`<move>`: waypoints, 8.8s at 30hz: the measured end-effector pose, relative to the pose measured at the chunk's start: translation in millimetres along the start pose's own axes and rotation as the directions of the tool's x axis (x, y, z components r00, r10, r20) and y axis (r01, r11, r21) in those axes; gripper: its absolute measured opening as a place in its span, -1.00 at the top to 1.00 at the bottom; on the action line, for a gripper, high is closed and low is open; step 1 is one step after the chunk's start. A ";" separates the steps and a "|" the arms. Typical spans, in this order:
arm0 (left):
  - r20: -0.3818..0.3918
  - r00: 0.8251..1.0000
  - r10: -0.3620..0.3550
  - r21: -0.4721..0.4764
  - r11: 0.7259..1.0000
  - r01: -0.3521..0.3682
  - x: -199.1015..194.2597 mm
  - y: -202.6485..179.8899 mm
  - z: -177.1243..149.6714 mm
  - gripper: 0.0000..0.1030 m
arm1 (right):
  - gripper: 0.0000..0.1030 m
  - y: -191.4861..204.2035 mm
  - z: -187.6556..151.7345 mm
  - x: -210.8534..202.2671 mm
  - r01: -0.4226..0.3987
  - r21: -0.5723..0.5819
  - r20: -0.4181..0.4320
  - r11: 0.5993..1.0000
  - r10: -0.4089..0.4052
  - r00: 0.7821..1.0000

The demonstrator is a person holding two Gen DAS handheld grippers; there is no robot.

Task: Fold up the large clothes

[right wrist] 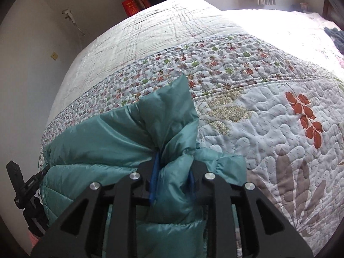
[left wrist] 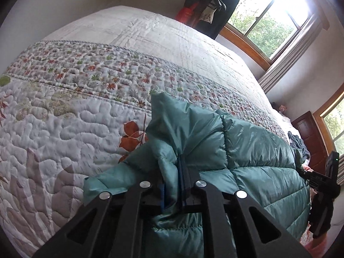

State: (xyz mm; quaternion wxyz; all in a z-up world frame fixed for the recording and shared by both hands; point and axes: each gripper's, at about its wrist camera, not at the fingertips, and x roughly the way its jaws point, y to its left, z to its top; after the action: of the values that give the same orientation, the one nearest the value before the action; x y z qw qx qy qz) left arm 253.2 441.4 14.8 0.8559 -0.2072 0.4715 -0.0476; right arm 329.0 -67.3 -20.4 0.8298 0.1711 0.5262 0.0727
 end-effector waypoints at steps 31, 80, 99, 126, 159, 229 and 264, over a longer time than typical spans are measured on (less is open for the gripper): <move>0.030 0.989 -0.147 0.031 0.989 0.146 -112.6 4.8 -129.3 0.94 | 0.94 -29.5 -143.0 -98.7 -0.248 -0.071 -0.008 0.966 0.248 0.969; -0.044 0.962 -0.268 -0.092 0.960 0.263 -18.9 33.9 -68.4 0.07 | 0.24 -59.1 -89.2 0.3 -0.435 0.153 -0.076 0.888 0.449 0.890; -0.005 0.929 -0.370 0.030 0.929 0.370 -163.6 -23.7 -144.0 0.69 | 0.69 -55.7 -179.2 -163.2 -0.487 0.003 0.016 0.873 0.487 0.873; 0.085 0.983 -0.163 0.033 0.986 0.160 -193.6 20.2 -213.8 0.01 | 0.03 -91.0 -254.9 -186.9 -0.235 -0.022 0.079 0.972 0.236 0.969; 0.042 0.999 -0.006 0.244 0.970 -0.005 -121.6 -73.9 -205.8 -0.17 | -0.16 -51.6 -173.3 -106.7 -0.246 0.023 0.058 0.969 0.244 0.968; 0.070 0.995 0.068 0.287 0.954 -0.086 -154.9 -104.6 -273.9 -0.72 | 0.58 -84.2 -281.3 -156.4 -0.387 0.066 -0.044 0.920 0.390 0.920; 0.026 0.999 -0.020 0.346 0.938 0.010 -143.3 -113.8 -286.6 -0.72 | 0.64 -132.2 -286.3 -162.2 -0.318 0.214 -0.008 0.924 0.327 0.945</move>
State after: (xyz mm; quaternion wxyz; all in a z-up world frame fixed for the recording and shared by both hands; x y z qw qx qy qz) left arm -49.7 288.8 38.5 0.8853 -0.0581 0.4417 -0.1333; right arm -6.6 -179.8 -41.4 0.7719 0.3404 0.5137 0.1560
